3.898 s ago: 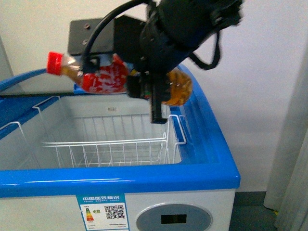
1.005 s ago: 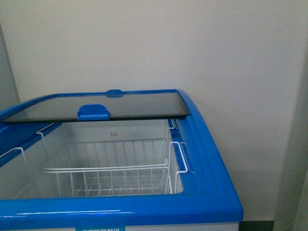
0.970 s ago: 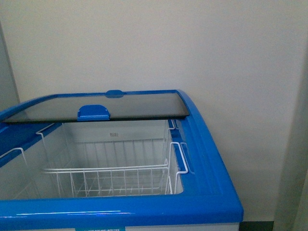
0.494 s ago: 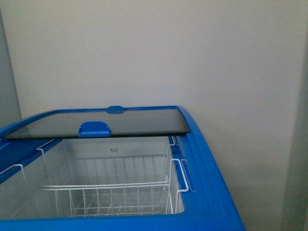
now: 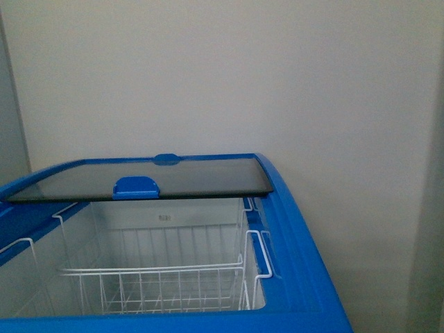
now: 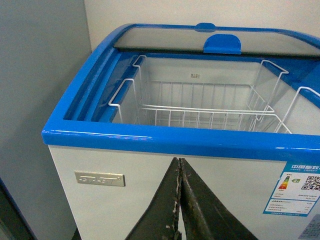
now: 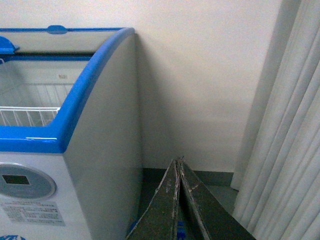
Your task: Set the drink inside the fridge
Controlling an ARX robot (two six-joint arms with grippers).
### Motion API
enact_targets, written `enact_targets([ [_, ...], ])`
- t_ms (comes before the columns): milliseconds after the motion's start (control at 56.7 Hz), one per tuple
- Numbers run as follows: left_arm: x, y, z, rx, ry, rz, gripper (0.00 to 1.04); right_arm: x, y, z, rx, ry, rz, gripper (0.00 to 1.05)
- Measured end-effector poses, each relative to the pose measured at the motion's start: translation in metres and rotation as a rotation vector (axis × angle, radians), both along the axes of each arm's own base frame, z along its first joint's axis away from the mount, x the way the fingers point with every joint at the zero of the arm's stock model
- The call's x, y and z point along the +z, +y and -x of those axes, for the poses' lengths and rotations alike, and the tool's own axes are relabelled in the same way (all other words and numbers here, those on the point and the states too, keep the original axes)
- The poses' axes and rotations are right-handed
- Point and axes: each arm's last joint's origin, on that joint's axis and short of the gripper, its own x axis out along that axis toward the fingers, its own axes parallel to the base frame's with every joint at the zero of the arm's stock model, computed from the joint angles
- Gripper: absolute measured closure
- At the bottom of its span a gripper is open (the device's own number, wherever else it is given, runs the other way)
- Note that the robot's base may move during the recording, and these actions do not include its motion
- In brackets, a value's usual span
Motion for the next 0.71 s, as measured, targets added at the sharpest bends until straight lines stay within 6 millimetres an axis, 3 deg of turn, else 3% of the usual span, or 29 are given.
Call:
enact_targets([
  [194,0.0,0.0,0.0,0.0,0.0,0.0,0.65,0.0,0.0,0.0,0.0,0.0,0.0,0.67],
  [582,0.0,0.0,0.0,0.0,0.0,0.0,0.11,0.0,0.0,0.0,0.0,0.0,0.0,0.14],
  [617,0.0,0.0,0.0,0.0,0.0,-0.001,0.07,0.0,0.0,0.0,0.0,0.0,0.0,0.09],
  [706,0.0,0.0,0.0,0.0,0.0,-0.002,0.09,0.0,0.0,0.0,0.0,0.0,0.0,0.06],
])
